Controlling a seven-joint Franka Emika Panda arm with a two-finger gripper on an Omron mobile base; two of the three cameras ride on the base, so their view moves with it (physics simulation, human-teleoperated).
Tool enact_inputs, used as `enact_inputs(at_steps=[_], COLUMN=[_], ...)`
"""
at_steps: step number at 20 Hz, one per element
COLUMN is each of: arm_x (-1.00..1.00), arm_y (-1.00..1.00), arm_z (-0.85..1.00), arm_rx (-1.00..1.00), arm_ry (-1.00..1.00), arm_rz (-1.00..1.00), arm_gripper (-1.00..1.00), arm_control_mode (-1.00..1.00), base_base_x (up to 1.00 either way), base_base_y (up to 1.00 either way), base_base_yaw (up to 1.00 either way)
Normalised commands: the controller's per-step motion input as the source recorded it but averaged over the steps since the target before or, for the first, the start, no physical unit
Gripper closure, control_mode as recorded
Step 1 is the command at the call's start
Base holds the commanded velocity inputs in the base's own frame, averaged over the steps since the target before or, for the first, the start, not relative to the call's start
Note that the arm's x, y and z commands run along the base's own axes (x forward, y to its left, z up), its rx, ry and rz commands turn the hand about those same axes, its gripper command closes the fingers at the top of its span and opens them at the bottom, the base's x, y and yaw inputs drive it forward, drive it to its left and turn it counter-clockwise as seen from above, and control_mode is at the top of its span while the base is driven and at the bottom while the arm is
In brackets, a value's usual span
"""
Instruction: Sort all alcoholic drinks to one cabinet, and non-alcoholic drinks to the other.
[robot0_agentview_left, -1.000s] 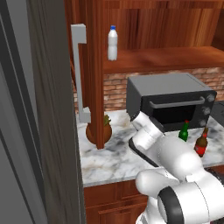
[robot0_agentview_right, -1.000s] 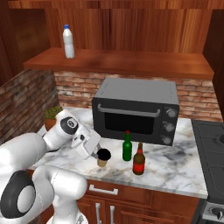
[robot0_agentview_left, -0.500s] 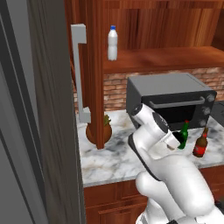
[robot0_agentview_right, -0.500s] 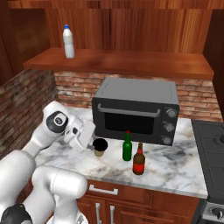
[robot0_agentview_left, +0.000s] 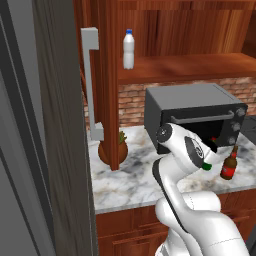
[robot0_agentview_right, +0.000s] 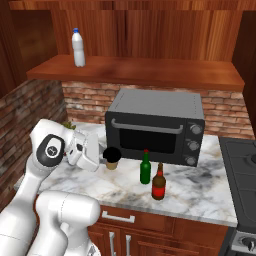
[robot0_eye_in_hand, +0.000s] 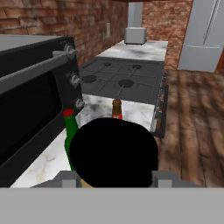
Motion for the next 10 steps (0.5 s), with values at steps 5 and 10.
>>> enact_inputs(at_steps=[5, 10], arm_x=[-0.11, 0.0], arm_y=[0.0, 0.0], arm_z=[0.7, 0.78], arm_rx=[-0.06, -0.03], arm_ry=[0.0, 0.0], arm_rz=[0.27, 0.18], arm_gripper=[1.0, 1.0], arm_control_mode=[-1.0, -1.0], base_base_x=[0.0, 0.0], base_base_y=[0.0, 0.0], base_base_yaw=[0.0, 0.0])
